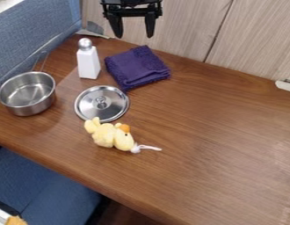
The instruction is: Moved silver pot from left to right side
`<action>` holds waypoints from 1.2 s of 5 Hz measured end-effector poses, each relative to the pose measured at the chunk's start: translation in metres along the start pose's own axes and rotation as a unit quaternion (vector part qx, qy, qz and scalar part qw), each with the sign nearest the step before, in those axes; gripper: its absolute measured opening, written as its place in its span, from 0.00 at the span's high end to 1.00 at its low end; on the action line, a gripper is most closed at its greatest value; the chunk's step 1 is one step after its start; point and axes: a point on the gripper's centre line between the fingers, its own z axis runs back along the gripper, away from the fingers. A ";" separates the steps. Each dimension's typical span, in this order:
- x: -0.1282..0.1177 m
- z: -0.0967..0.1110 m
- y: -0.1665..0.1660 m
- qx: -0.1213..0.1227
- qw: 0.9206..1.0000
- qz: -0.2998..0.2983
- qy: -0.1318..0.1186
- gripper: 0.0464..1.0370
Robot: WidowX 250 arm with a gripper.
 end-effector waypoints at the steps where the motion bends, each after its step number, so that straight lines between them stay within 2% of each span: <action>1: -0.008 -0.016 0.002 0.002 1.000 0.001 0.021 0.04; 2: -0.021 -0.022 0.009 0.007 1.000 -0.003 0.024 0.04; 3: -0.026 -0.006 0.033 0.013 1.000 0.009 -0.003 0.04; 4: -0.037 -0.002 0.050 0.030 0.999 0.000 -0.015 0.04; 5: -0.047 0.001 0.071 0.059 0.998 0.000 -0.028 0.04; 6: -0.055 -0.006 0.092 0.088 0.996 0.004 -0.017 0.04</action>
